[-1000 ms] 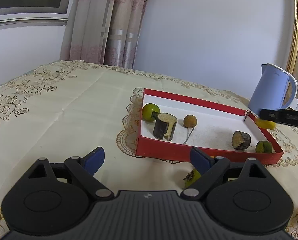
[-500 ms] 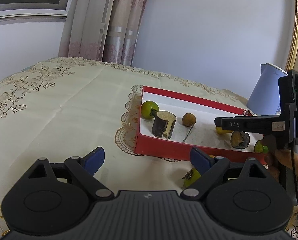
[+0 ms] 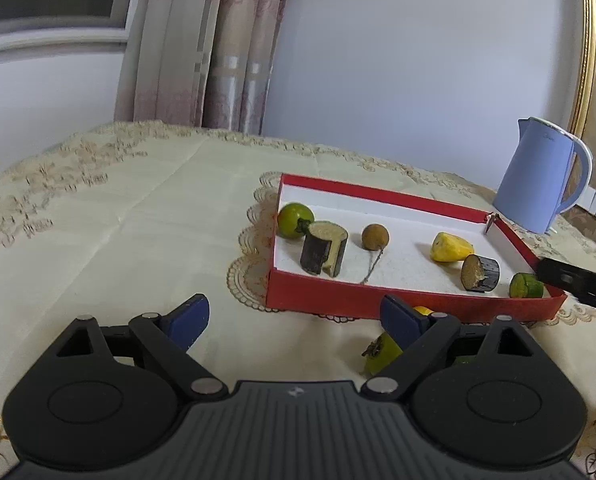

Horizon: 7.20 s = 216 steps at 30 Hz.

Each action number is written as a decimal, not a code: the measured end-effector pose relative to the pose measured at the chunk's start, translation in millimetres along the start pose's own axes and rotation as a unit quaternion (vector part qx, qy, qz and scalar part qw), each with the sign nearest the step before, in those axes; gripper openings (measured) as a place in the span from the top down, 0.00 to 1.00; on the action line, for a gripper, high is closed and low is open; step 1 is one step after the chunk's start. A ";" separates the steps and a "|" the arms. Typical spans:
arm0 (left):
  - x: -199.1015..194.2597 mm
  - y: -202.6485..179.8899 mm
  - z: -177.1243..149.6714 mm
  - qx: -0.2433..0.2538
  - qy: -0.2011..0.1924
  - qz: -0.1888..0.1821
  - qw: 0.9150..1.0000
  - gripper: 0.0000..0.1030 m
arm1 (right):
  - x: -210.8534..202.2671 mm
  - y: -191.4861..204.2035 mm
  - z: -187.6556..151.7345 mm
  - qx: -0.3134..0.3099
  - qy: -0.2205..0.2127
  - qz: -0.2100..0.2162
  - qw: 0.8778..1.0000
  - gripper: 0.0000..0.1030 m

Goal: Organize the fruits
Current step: 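Reach down and grasp a green tomato beside the tray with the left tool, then lift the green tomato with the left tool while the right tool grasps a brown round fruit, then lower the green tomato into the tray with the left tool while the right tool holds the fruit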

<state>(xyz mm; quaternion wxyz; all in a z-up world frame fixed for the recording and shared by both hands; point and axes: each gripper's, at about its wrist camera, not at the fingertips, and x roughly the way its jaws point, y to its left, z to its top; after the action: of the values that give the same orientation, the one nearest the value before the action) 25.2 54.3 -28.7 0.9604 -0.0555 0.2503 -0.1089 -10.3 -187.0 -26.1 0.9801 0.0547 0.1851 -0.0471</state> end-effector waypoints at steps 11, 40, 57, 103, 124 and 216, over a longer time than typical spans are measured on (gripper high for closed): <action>-0.5 -31.0 -1.3 0.079 0.011 0.019 0.997 0.10 | -16.9 -34.9 -18.9 0.068 -0.019 -0.016 0.997 0.22; 13.5 -47.1 -4.7 0.133 0.056 -0.047 0.988 0.09 | -18.6 -35.3 -18.9 0.077 -0.025 -0.013 0.997 0.20; 3.2 -42.1 1.3 0.133 0.057 -0.070 0.987 0.40 | -18.2 -35.3 -18.5 0.078 -0.024 -0.013 0.997 0.19; 8.2 -32.6 -6.3 0.110 0.059 -0.061 0.990 0.68 | -17.8 -36.0 -19.6 0.079 -0.023 -0.010 0.997 0.18; 14.6 -3.1 -4.7 0.025 0.067 -0.056 0.996 0.68 | -20.9 18.8 -24.2 -0.078 0.026 0.056 0.995 0.34; 26.4 -52.9 43.4 0.070 -0.015 0.019 0.997 0.32 | 14.7 -17.1 -26.8 0.038 0.099 0.092 0.990 0.72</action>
<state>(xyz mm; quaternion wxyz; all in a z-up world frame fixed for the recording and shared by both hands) 59.5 -1.1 5.2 0.9675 0.0151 0.2285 -0.1073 -8.1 -201.6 -57.8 0.9542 0.1133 0.2738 0.0420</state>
